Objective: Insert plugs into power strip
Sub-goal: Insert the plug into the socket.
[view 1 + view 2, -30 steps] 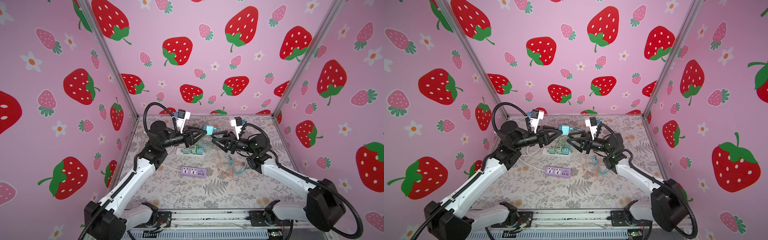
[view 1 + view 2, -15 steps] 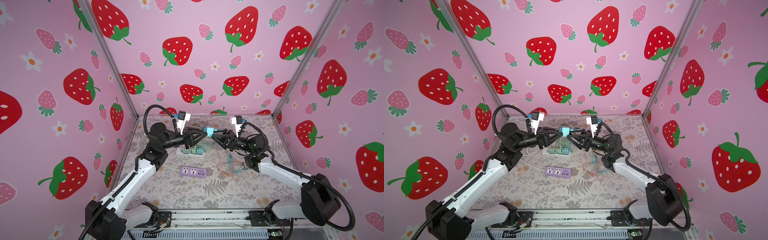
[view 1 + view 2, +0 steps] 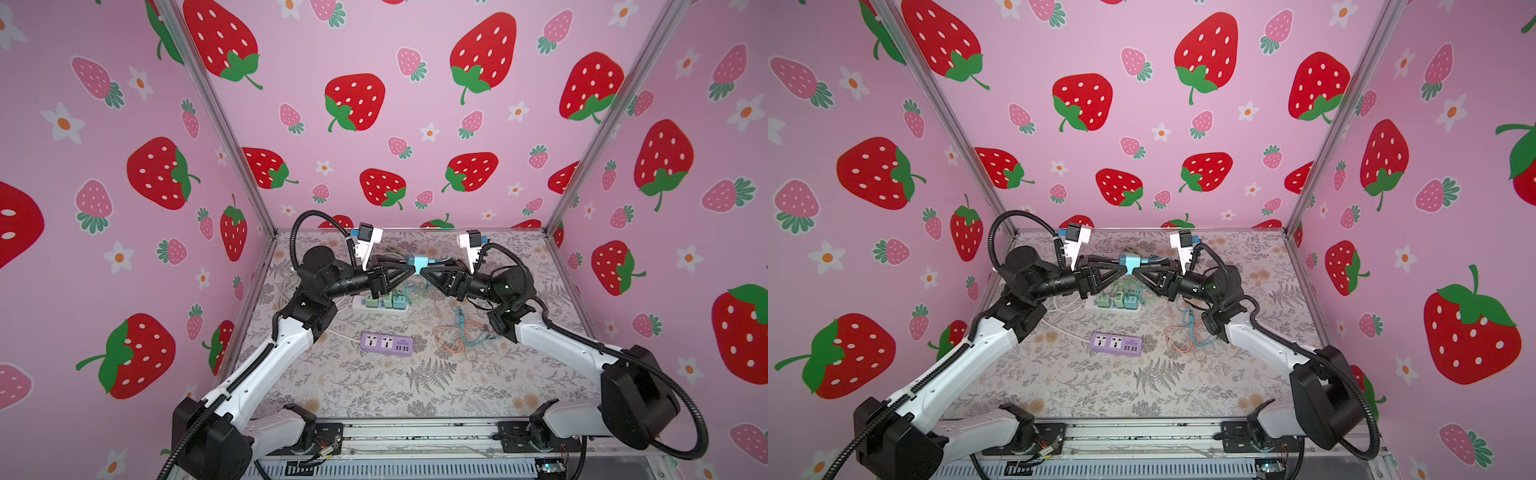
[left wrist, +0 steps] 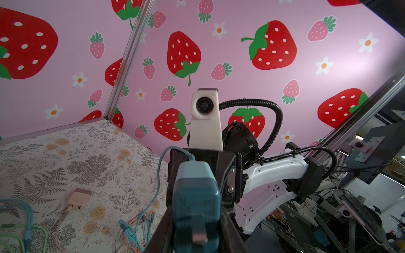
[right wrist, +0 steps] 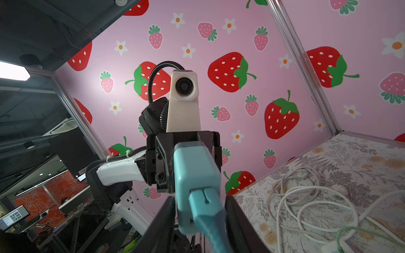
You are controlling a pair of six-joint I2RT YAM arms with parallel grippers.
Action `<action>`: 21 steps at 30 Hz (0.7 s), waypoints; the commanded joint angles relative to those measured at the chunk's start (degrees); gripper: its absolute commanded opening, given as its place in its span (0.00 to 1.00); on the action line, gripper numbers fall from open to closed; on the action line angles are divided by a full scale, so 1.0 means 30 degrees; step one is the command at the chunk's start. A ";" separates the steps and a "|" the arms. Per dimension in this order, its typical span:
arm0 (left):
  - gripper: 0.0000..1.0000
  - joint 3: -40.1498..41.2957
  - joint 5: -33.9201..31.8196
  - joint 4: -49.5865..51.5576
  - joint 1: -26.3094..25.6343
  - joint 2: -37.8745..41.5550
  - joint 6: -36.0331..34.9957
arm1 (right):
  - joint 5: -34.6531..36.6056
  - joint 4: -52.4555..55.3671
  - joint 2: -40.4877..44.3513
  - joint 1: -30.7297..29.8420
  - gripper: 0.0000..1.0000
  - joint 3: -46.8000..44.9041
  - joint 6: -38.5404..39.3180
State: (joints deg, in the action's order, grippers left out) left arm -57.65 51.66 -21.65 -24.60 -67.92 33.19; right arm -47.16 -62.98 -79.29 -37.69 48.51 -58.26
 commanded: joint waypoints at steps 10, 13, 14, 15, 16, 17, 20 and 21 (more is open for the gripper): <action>0.00 -0.0100 0.0624 -0.0664 -0.0233 -0.0124 -0.0078 | -0.0102 -0.2005 0.0004 -0.0121 0.38 0.0675 -0.0562; 0.00 -0.0094 0.0651 -0.0690 -0.0237 -0.0204 0.0079 | -0.0105 -0.2030 0.0034 -0.0148 0.38 0.0675 -0.0519; 0.00 -0.0091 0.0639 -0.0694 -0.0238 -0.0233 0.0117 | -0.0105 -0.2034 0.0035 -0.0151 0.38 0.0675 -0.0474; 0.00 -0.0101 0.0651 -0.0708 -0.0239 -0.0269 0.0200 | -0.0108 -0.2034 0.0064 -0.0158 0.38 0.0675 -0.0444; 0.00 -0.0136 0.0651 -0.0722 -0.0238 -0.0298 0.0216 | -0.0107 -0.2005 0.0089 -0.0179 0.38 0.0675 -0.0415; 0.00 -0.0136 0.0630 -0.0721 -0.0253 -0.0342 0.0293 | -0.0113 -0.2004 0.0090 -0.0180 0.38 0.0675 -0.0399; 0.00 -0.0200 0.0646 -0.0800 -0.0274 -0.0495 0.0472 | -0.0136 -0.2004 0.0072 -0.0209 0.36 0.0675 -0.0385; 0.00 -0.0207 0.0652 -0.0851 -0.0311 -0.0573 0.0563 | -0.0132 -0.2004 0.0087 -0.0224 0.35 0.0675 -0.0385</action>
State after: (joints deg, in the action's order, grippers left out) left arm -57.65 51.90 -23.18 -25.06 -68.90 33.67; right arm -47.18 -65.12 -79.48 -37.76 48.60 -58.83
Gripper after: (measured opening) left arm 0.311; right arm 0.356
